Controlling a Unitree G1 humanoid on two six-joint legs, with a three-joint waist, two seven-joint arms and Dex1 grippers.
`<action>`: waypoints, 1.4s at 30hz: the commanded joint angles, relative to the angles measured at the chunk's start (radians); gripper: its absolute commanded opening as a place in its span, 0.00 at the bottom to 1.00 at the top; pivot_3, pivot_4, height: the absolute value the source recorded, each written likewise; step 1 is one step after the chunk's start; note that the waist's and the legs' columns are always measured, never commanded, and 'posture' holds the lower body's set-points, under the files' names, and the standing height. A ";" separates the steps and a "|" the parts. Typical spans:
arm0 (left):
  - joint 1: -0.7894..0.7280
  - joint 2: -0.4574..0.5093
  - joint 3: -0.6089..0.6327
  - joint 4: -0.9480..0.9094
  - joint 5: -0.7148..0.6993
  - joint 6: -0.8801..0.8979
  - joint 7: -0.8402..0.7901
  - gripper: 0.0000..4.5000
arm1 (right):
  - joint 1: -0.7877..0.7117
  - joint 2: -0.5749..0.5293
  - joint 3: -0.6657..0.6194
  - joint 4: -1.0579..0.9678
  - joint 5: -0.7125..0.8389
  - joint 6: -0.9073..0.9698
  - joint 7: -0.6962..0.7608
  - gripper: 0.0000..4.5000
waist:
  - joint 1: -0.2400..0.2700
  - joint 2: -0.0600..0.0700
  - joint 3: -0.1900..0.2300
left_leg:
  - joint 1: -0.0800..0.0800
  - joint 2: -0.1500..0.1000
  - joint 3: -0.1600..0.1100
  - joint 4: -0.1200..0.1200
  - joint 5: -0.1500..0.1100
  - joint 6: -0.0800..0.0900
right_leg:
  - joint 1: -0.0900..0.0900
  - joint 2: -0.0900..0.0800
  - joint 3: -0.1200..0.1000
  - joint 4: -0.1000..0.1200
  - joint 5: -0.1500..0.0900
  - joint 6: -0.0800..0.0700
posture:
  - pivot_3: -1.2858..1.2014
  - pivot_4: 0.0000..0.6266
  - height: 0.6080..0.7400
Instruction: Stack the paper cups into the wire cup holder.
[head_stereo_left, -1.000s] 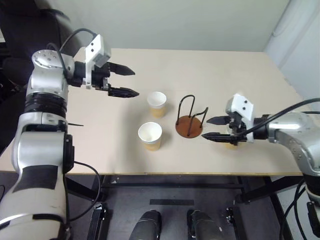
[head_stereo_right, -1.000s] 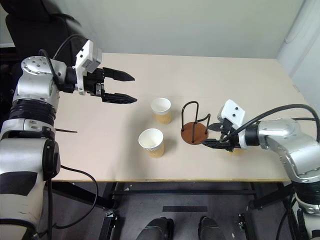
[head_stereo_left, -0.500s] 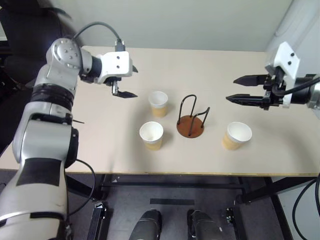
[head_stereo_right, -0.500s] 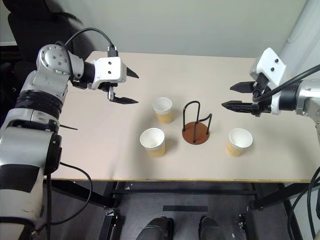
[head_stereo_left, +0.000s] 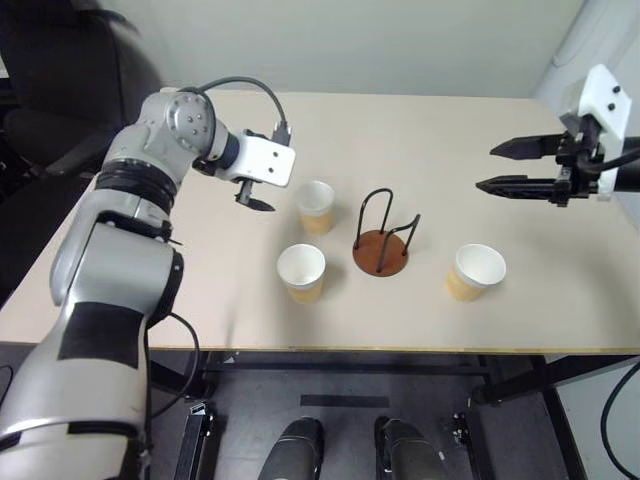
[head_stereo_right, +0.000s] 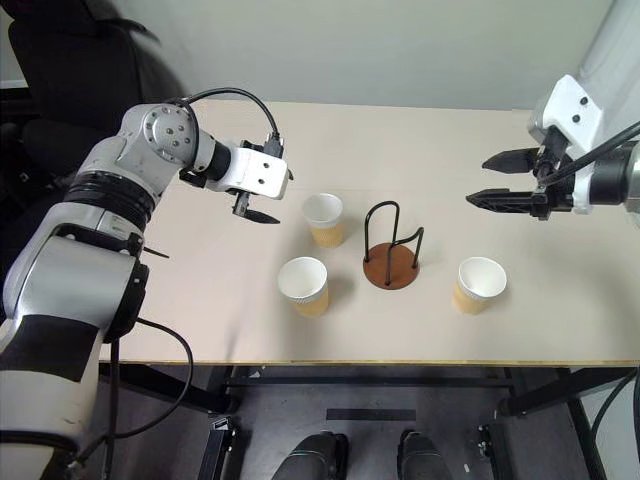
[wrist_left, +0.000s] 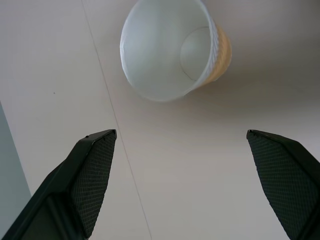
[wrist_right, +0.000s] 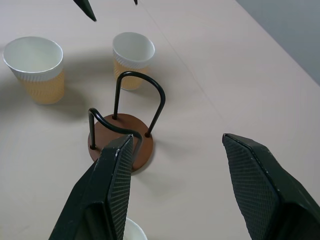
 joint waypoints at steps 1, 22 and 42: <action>-0.029 -0.016 0.006 0.004 0.007 -0.004 0.031 1.00 | -0.030 -0.021 -0.022 -0.005 -0.010 -0.020 0.009 0.63 | 0.001 0.000 0.000 | 0.000 0.001 -0.001 0.001 0.000 0.000 | 0.000 -0.002 0.001 0.000 0.000 0.000 | 0.52 0.24 1.00; 0.025 -0.119 -0.057 0.042 0.096 -0.028 0.171 1.00 | -0.024 -0.030 -0.038 -0.018 -0.009 -0.012 0.002 0.63 | 0.003 0.000 0.000 | 0.001 -0.001 0.001 0.009 0.001 0.002 | 0.004 -0.001 0.002 0.002 0.004 0.004 | 0.52 0.24 1.00; 0.028 -0.144 -0.150 0.087 0.217 0.016 0.300 0.01 | -0.009 -0.046 -0.038 -0.040 -0.007 0.000 0.011 0.64 | 0.004 0.000 0.000 | 0.002 -0.001 0.003 0.010 0.002 0.003 | 0.005 -0.001 0.001 0.002 0.006 0.006 | 0.52 0.24 1.00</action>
